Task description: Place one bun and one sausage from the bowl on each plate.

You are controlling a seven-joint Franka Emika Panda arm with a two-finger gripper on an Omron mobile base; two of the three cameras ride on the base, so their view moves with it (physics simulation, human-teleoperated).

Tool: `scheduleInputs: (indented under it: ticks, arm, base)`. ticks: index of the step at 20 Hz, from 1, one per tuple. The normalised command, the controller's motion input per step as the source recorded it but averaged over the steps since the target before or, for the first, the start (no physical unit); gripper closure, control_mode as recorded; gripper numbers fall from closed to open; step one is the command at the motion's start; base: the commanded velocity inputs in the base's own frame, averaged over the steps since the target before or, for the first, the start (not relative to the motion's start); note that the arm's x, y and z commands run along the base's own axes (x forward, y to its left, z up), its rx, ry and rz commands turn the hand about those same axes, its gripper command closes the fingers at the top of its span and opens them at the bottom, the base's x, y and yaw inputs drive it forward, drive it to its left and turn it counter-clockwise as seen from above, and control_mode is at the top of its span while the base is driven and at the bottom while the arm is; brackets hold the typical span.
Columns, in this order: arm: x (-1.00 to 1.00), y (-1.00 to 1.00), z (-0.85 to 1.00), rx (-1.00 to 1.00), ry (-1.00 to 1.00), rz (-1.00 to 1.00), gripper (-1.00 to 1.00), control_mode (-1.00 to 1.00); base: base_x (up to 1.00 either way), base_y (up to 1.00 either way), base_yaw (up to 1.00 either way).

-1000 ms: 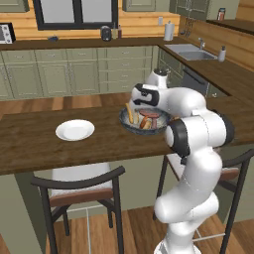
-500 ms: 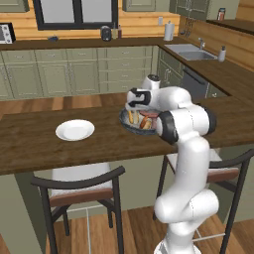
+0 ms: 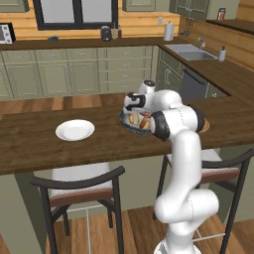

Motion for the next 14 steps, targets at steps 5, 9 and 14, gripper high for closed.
scheduleInputs:
  ticks: [5, 9, 14]
  arm:
    - [0.61, 0.0, -0.18, 0.0, 0.02, -0.01, -1.0, -1.0]
    - [0.18, 0.0, -0.27, 0.0, 0.03, -0.01, -1.0, -1.0]
    - [0.01, 0.0, -0.48, 0.0, 0.02, 0.0, -1.0, -1.0]
  base:
    - [0.0, 0.0, 0.0]
    - [0.0, 0.0, 0.0]
    - [0.0, 0.0, 0.0]
